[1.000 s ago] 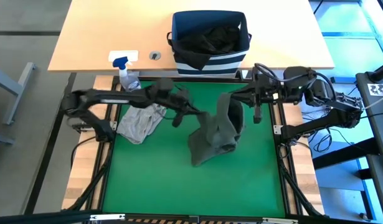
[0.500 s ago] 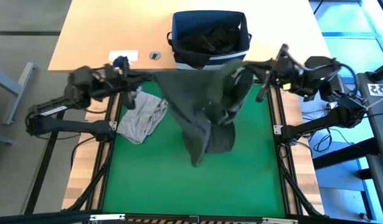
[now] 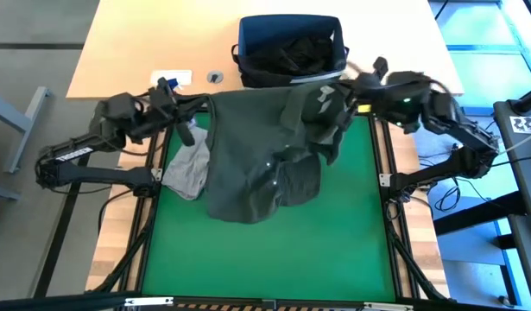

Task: Fold Laundry from Bin
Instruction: Fold the green shirt

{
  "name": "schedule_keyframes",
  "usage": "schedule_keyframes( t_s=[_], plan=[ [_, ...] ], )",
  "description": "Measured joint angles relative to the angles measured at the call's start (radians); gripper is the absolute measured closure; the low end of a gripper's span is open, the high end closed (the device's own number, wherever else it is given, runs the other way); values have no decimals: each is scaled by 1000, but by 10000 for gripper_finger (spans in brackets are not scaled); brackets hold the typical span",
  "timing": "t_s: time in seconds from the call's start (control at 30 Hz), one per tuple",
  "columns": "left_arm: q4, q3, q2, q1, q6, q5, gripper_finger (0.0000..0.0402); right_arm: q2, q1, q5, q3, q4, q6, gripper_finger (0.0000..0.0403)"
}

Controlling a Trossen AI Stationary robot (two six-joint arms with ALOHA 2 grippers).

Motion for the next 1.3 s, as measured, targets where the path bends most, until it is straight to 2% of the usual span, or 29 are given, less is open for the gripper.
schedule_keyframes(
  t_s=[0.17,0.23,0.3,0.43,0.53,0.7,0.83,0.97,1.07,1.2,1.3],
  plan=[
    [-115,0,4,-1,0,-157,395,5,-7,110,-1,-116,22,393],
    [-133,0,5,-1,-13,-148,395,7,-5,119,-1,-120,24,393],
    [-126,0,3,0,-27,-72,395,0,-5,92,-1,-110,25,393],
    [-93,0,1,-13,-75,153,395,-17,39,-61,2,-124,78,393],
    [-51,0,-3,-50,-162,275,395,-18,95,-172,17,-159,103,393],
    [127,0,-12,-152,-258,406,395,-23,216,-442,145,-169,210,393],
    [335,0,-12,-232,-272,446,395,-6,323,-539,286,-142,290,393],
    [455,-1,-9,-267,-215,405,395,27,389,-538,397,-122,288,393],
    [462,-1,-11,-269,-134,307,395,42,368,-501,430,-126,239,393],
    [402,-1,-20,-255,-10,119,395,47,266,-344,433,-199,179,393],
    [299,-1,-20,-226,35,-15,395,66,135,-272,406,-275,175,393]
  ],
)
